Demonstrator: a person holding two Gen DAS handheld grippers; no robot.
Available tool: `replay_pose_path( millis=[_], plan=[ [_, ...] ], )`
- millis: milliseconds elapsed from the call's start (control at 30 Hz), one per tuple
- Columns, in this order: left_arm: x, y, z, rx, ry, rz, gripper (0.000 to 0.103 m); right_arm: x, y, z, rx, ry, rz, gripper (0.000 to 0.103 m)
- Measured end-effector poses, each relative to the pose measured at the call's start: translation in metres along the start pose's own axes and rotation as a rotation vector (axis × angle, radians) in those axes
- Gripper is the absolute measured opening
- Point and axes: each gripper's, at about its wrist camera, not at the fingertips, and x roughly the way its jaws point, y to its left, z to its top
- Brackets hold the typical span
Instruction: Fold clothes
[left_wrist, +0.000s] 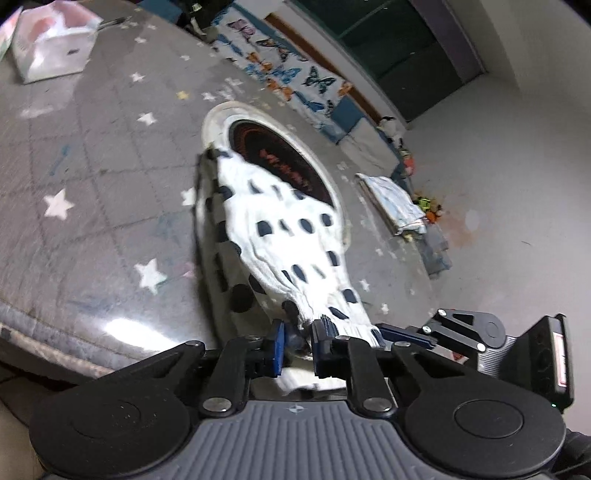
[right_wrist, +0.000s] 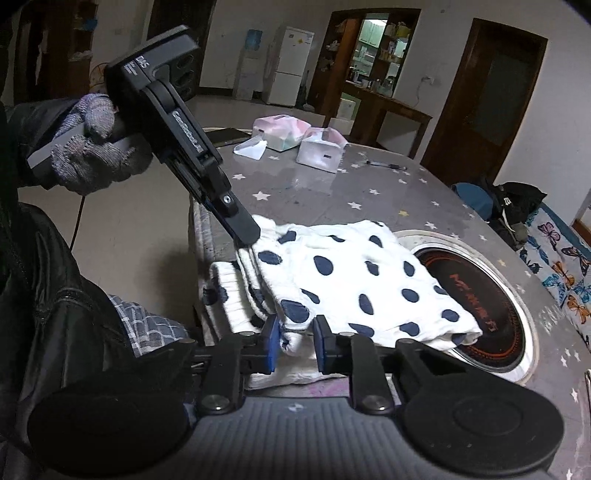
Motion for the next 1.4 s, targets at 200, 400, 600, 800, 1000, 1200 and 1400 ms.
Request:
replay_pose_path(
  millis=[200,400,600,800,1000,1200,1400],
  plan=[
    [0.013,0.005,-0.008,0.008,0.054,0.02,0.016,0.004,-0.002,-0.011,0.028,0.02,0.015,0.018],
    [0.0,0.0,-0.006,0.065,0.048,0.03,0.039,0.001,-0.012,-0.016,0.09,0.024,0.05,0.023],
    [-0.02,-0.011,0.009,0.151,-0.04,0.03,0.04,-0.016,-0.037,-0.01,0.224,-0.02,0.077,0.027],
    [0.009,-0.023,0.024,0.238,-0.043,0.012,0.038,-0.001,-0.066,0.001,0.307,-0.038,-0.004,0.03],
    [0.05,-0.029,0.02,0.297,0.026,-0.013,0.038,0.03,-0.099,0.007,0.401,-0.025,-0.056,0.03],
    [0.061,-0.031,0.009,0.329,0.065,-0.042,0.038,0.071,-0.121,0.012,0.43,-0.012,-0.055,0.037],
    [0.061,-0.026,0.006,0.324,0.072,-0.051,0.038,0.109,-0.138,0.003,0.471,0.037,-0.09,0.037]
  ],
)
